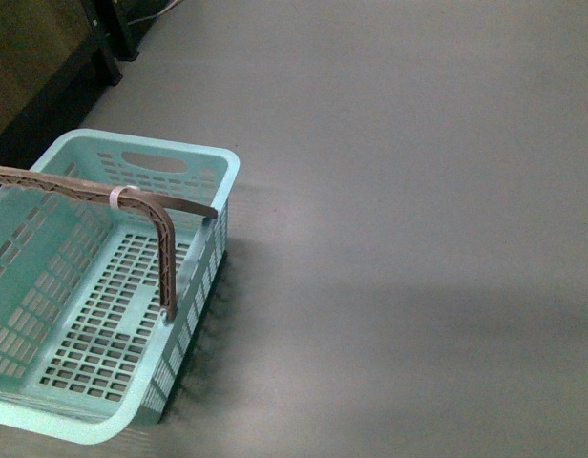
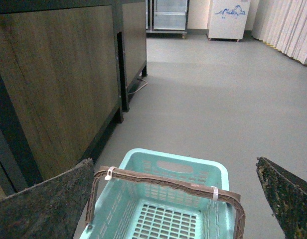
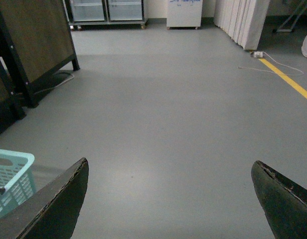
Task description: Pick lemon and mango into basket
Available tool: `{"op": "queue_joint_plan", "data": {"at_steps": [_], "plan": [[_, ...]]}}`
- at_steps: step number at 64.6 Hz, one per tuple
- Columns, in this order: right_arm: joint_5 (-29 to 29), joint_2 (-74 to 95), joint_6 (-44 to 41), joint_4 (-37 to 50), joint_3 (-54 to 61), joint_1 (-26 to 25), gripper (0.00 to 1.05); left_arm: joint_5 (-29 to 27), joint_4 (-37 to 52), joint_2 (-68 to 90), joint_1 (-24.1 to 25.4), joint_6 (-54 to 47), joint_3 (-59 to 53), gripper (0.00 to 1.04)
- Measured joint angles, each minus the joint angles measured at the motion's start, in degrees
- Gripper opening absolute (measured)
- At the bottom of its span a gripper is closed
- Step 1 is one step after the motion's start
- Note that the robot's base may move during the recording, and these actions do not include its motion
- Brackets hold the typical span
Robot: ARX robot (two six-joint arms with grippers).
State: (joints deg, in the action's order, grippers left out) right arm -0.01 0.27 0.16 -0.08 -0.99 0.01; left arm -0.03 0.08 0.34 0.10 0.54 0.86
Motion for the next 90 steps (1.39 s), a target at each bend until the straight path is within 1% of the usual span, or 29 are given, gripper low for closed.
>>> {"op": "queue_joint_plan", "data": {"at_steps": [25, 27, 28, 30, 32, 36, 40, 42, 46, 48, 50, 51, 54, 58, 62, 64, 68, 74, 81, 90], "plan": [[0.02, 0.00, 0.00, 0.00, 0.00, 0.00, 0.96, -0.07, -0.02, 0.09, -0.07, 0.04, 0.04, 0.98], [0.00, 0.00, 0.00, 0.00, 0.00, 0.00, 0.96, -6.05, -5.33, 2.27, -1.95, 4.04, 1.88, 0.98], [0.02, 0.00, 0.00, 0.00, 0.00, 0.00, 0.96, -7.74, -7.19, 3.32, -2.64, 5.33, 2.58, 0.98], [0.02, 0.00, 0.00, 0.00, 0.00, 0.00, 0.96, -13.77, -13.07, 8.37, -4.87, 11.13, 5.35, 0.98], [0.00, 0.00, 0.00, 0.00, 0.00, 0.00, 0.96, -15.28, -15.08, 11.85, -5.31, 15.26, 6.58, 0.98], [0.02, 0.00, 0.00, 0.00, 0.00, 0.00, 0.96, -14.16, -14.10, 17.40, -4.63, 23.32, 7.32, 0.98], [0.02, 0.00, 0.00, 0.00, 0.00, 0.00, 0.96, -9.84, -10.51, 22.16, -1.88, 29.83, 7.56, 0.98], [0.02, 0.00, 0.00, 0.00, 0.00, 0.00, 0.96, -5.66, -7.19, 25.83, 0.66, 34.86, 7.69, 0.98], [0.02, 0.00, 0.00, 0.00, 0.00, 0.00, 0.96, -1.09, -1.22, 32.65, 4.55, 40.24, 7.69, 0.98], [0.02, 0.00, 0.00, 0.00, 0.00, 0.00, 0.96, 1.40, 3.39, 38.05, 6.82, 44.24, 7.69, 0.98], [0.02, 0.00, 0.00, 0.00, 0.00, 0.00, 0.96, 3.58, 9.79, 45.53, 8.66, 47.95, 7.69, 0.98], [0.02, 0.00, 0.00, 0.00, 0.00, 0.00, 0.96, 4.42, 13.75, 50.31, 9.14, 49.77, 7.82, 0.98], [0.02, 0.00, 0.00, 0.00, 0.00, 0.00, 0.96, 5.38, 20.24, 58.71, 9.22, 51.69, 8.48, 0.98], [0.02, 0.00, 0.00, 0.00, 0.00, 0.00, 0.96, 8.07, 32.33, 74.84, 9.14, 54.53, 11.63, 0.98], [0.02, 0.00, 0.00, 0.00, 0.00, 0.00, 0.96, 9.05, 39.78, 87.38, 9.11, 56.68, 16.06, 0.98], [0.02, 0.00, 0.00, 0.00, 0.00, 0.00, 0.96, 9.07, 42.01, 93.48, 8.90, 57.72, 18.78, 0.98], [0.02, 0.00, 0.00, 0.00, 0.00, 0.00, 0.96, 9.01, 42.73, 100.48, 8.24, 58.62, 22.53, 0.98], [0.02, 0.00, 0.00, 0.00, 0.00, 0.00, 0.96, 9.16, 43.47, 109.31, 5.84, 60.00, 28.48, 0.98], [0.02, 0.00, 0.00, 0.00, 0.00, 0.00, 0.96, 9.70, 44.39, 114.95, 4.52, 62.60, 33.46, 0.98], [0.02, 0.00, 0.00, 0.00, 0.00, 0.00, 0.96, 9.88, 44.33, 119.08, 4.24, 64.02, 38.75, 0.98]]}}
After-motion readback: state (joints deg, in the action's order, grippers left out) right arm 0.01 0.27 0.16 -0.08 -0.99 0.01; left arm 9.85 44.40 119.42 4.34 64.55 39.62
